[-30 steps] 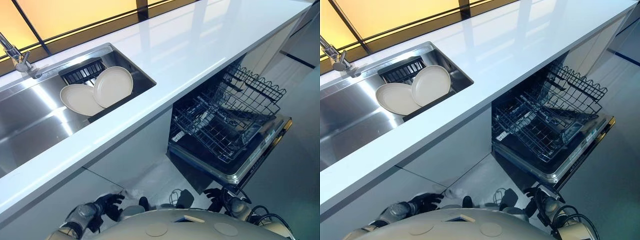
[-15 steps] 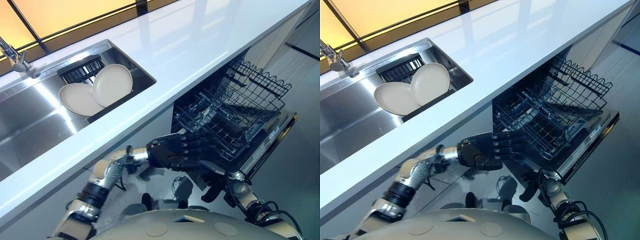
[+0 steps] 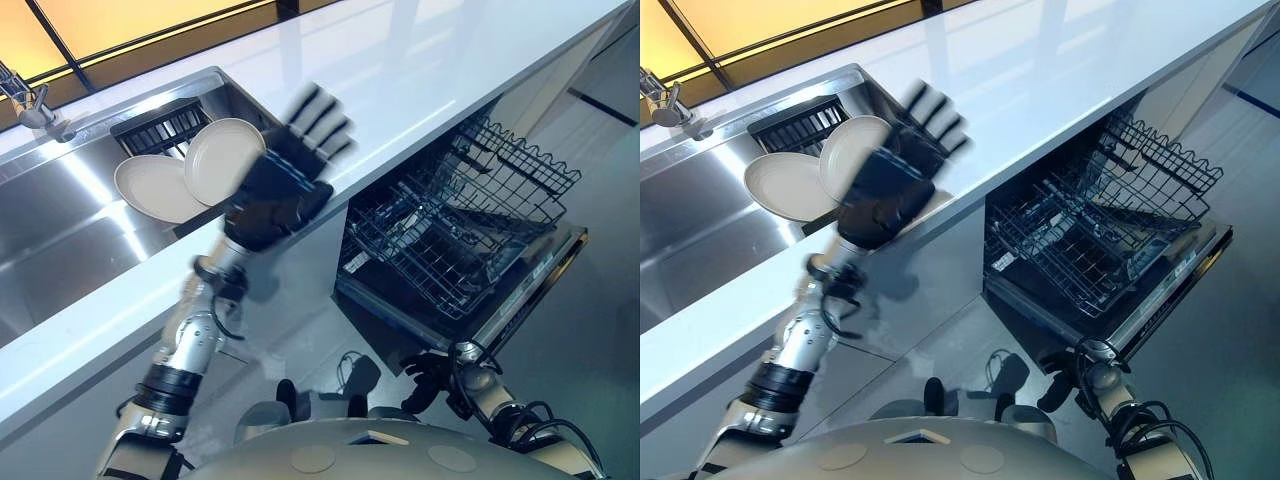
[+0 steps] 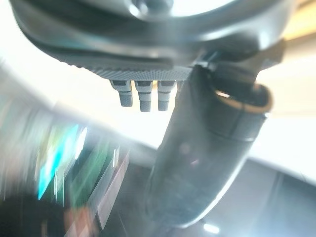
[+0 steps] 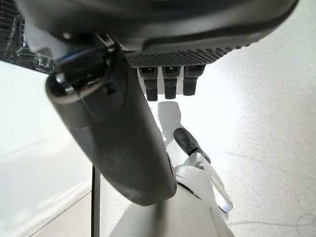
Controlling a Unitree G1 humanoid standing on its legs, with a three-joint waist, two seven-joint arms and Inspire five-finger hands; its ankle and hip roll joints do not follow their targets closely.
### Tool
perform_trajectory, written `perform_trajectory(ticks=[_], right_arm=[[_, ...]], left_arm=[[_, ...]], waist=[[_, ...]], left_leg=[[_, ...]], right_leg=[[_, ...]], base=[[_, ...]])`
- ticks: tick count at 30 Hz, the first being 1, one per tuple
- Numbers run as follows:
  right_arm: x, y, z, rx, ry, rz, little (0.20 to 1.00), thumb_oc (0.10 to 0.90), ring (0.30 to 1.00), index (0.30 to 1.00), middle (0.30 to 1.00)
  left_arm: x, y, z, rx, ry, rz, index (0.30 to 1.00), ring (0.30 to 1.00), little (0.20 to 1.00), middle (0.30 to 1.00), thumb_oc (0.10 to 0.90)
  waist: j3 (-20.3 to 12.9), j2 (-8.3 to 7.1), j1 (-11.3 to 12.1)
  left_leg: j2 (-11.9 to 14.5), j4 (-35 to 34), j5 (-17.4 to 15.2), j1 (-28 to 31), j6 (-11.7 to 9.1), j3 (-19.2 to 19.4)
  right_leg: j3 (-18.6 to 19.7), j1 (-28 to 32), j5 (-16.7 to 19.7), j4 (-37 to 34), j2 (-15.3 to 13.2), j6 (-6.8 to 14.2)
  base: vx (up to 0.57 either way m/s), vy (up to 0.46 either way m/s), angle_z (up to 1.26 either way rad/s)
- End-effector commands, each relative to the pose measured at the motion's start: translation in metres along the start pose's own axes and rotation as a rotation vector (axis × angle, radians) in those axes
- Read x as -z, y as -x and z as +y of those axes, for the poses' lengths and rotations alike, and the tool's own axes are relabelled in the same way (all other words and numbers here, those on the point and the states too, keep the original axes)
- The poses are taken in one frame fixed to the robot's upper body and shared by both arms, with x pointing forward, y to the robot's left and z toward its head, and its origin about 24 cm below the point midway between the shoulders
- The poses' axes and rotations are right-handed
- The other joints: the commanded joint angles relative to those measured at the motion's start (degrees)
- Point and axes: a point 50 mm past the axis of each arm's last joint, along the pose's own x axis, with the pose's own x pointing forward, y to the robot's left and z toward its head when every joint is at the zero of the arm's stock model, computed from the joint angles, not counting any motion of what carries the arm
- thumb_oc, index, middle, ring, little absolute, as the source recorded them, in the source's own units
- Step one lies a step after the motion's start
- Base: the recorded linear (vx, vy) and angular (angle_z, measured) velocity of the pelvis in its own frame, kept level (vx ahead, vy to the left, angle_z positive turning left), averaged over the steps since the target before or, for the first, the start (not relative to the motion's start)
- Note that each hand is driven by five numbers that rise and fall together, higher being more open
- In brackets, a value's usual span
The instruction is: Pick up plates and place into dishwasher.
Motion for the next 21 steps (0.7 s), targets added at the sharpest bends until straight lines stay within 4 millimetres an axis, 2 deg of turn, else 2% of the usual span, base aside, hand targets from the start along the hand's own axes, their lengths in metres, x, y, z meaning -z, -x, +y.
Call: perform_trajectory(ticks=[1,7,10,15,21], right_arm=[[0.0,0.003,-0.021,0.056,0.036,-0.02,0.9,0.8,0.9,0.9,0.9],[0.007,0.001,-0.016,0.039,0.067,0.023,0.9,0.8,0.9,0.9,0.9],[0.008,0.0,-0.012,0.032,0.08,0.036,0.9,0.8,0.9,0.9,0.9],[0.008,-0.003,-0.005,0.034,0.096,0.058,0.9,0.8,0.9,0.9,0.9],[0.003,-0.002,-0.011,0.065,0.095,0.061,0.9,0.8,0.9,0.9,0.9]], left_arm=[[-0.061,-0.048,-0.017,0.006,-0.494,-0.335,0.9,0.9,0.9,0.9,0.8],[-0.098,-0.095,0.011,-0.082,-0.963,-0.222,0.9,0.9,0.9,0.9,0.8],[-0.11,-0.11,0.025,-0.099,-1.086,-0.149,0.9,0.9,0.9,0.9,0.8],[-0.12,-0.123,0.049,-0.111,-1.254,-0.017,0.9,0.9,0.9,0.9,0.8],[-0.12,-0.132,0.071,-0.094,-1.349,0.157,0.9,0.9,0.9,0.9,0.8]], waist=[[-4.5,0.89,2.01],[-4.8,1.6,2.03],[-4.68,2.16,1.76],[-3.82,3.31,1.09],[-0.89,3.92,0.57]], left_leg=[[-3.82,0.12,-8.71,2.61,2.84,-1.39],[-4.74,2.5,-9.59,2.3,3.61,-0.82],[-5.23,2.9,-10.14,2.57,4.1,-0.49],[-5.86,3.05,-11.04,3.23,4.91,0.2],[-6.44,5.57,-11.67,1.09,5.93,1.39]], right_leg=[[-0.67,-2.75,-5.76,5.29,2.24,1.26],[0.41,-2.87,-5.72,5.66,1.67,1.43],[0.97,-2.77,-5.48,5.57,1.22,1.96],[2.23,-3.26,-5.11,6.24,0.36,3.53],[4.23,-6.8,-4.04,9.33,-0.75,5.58]], base=[[0.13,0.081,0.02],[0.12,0.111,0.04],[0.16,0.144,-0.05],[0.14,0.144,-0.08],[0.06,0.114,-0.12]])
